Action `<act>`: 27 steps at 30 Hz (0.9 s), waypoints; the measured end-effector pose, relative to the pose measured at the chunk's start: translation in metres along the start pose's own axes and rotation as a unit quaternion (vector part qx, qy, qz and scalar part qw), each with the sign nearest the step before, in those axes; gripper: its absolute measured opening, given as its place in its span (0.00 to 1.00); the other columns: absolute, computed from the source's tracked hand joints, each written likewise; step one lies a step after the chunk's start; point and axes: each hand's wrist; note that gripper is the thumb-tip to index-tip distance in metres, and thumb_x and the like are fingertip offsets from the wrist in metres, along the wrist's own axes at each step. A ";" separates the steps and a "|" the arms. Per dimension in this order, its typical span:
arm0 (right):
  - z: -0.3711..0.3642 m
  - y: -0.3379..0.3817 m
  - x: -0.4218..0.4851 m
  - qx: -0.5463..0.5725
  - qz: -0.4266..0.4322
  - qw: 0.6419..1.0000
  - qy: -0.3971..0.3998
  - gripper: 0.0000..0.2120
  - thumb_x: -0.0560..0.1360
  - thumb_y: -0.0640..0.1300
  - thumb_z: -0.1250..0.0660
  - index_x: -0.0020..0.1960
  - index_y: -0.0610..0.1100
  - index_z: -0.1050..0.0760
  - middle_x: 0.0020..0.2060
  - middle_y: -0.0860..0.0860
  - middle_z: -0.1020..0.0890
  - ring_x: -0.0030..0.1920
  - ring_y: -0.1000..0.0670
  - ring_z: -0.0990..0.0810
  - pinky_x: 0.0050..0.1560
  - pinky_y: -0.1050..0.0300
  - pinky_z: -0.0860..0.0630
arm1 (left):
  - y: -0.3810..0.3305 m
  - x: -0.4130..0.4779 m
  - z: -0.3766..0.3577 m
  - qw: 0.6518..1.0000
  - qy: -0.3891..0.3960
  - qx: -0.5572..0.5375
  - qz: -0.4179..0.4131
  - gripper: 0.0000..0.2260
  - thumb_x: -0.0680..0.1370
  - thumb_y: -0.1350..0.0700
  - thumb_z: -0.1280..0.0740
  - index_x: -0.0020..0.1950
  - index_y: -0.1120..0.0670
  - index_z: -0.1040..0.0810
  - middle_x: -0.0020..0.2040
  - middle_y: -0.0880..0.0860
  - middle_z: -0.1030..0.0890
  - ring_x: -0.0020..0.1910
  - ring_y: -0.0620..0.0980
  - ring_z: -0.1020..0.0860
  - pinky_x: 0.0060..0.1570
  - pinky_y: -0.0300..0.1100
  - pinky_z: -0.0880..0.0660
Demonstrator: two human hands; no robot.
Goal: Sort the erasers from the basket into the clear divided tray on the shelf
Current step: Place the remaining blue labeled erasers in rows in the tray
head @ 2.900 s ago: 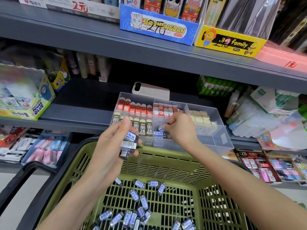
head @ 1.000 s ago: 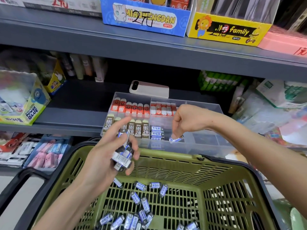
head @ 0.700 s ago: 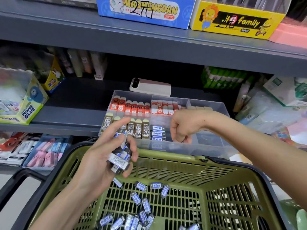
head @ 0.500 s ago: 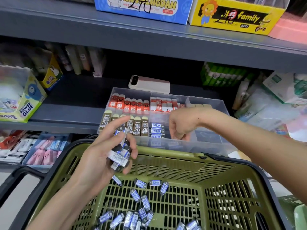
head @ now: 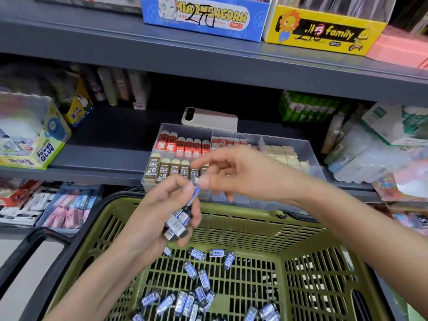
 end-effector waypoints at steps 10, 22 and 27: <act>0.042 -0.022 -0.010 -0.068 -0.045 0.992 -0.097 0.04 0.68 0.40 0.25 0.43 0.43 0.18 0.29 0.56 0.20 0.29 0.63 0.25 0.33 0.71 0.30 | -0.003 0.001 -0.001 0.998 -0.046 -0.019 0.035 0.19 0.72 0.45 0.36 0.50 0.61 0.23 0.30 0.56 0.27 0.24 0.49 0.29 0.17 0.35 0.36; 0.042 -0.059 0.004 -0.424 -0.067 0.901 -0.071 0.11 0.68 0.58 0.28 0.48 0.56 0.18 0.29 0.64 0.31 0.35 0.62 0.35 0.38 0.58 0.48 | -0.005 0.002 0.002 0.995 -0.074 -0.014 0.058 0.19 0.68 0.41 0.34 0.44 0.57 0.19 0.32 0.54 0.25 0.28 0.48 0.26 0.19 0.37 0.33; 0.034 -0.063 -0.001 -0.508 -0.051 0.859 -0.048 0.10 0.72 0.58 0.32 0.48 0.56 0.18 0.30 0.62 0.34 0.46 0.55 0.30 0.46 0.60 0.44 | -0.005 0.003 0.002 0.996 -0.072 -0.009 0.061 0.18 0.69 0.41 0.34 0.43 0.56 0.18 0.32 0.54 0.24 0.28 0.48 0.25 0.19 0.37 0.32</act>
Point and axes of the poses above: each hand's wrist, its own x-axis towards the middle knuckle, its own z-axis out of the back of the hand, y = z × x
